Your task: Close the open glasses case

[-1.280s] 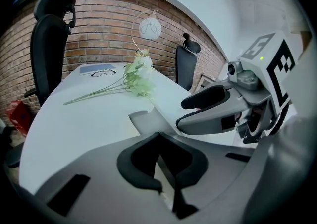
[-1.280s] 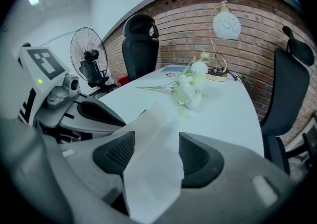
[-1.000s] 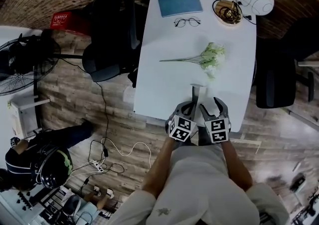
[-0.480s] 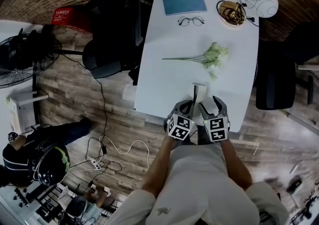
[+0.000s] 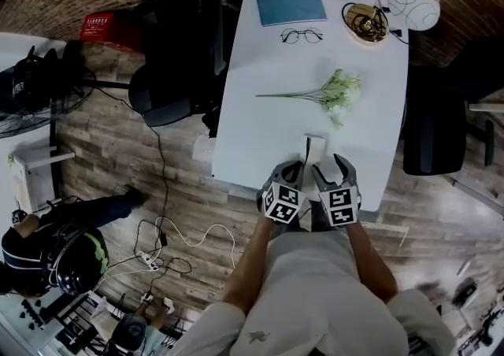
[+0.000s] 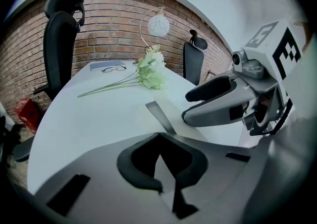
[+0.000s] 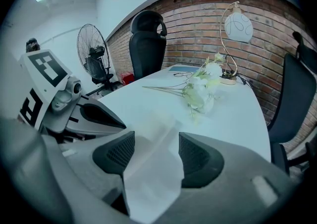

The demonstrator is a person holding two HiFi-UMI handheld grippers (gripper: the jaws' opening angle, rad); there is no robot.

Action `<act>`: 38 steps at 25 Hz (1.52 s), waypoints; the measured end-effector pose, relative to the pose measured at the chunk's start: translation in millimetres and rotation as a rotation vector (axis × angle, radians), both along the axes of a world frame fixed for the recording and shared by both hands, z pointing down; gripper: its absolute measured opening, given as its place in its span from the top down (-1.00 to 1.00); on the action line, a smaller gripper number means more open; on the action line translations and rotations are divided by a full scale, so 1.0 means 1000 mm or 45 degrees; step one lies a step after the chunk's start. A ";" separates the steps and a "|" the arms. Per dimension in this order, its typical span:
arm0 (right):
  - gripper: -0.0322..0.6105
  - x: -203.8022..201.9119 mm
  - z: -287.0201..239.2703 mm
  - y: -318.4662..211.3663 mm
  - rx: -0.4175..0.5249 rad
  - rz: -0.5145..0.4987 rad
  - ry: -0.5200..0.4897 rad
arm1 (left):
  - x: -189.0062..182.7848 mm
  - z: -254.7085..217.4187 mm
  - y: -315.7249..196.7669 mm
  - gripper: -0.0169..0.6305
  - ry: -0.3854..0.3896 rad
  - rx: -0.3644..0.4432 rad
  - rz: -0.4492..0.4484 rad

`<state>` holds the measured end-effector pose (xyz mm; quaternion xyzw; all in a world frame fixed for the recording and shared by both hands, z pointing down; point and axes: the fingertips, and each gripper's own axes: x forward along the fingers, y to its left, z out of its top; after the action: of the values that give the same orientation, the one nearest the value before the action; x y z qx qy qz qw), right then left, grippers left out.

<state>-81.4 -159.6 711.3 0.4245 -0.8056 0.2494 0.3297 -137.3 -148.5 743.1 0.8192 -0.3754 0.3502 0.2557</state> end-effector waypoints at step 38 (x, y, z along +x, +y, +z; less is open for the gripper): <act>0.03 -0.018 0.010 -0.004 -0.037 -0.014 0.010 | -0.016 0.018 -0.004 0.94 -0.150 -0.019 0.053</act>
<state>-99.0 -163.1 721.3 0.4162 -0.8029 0.2577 0.3402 -153.4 -152.2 760.9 0.8028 -0.3701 0.4060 0.2319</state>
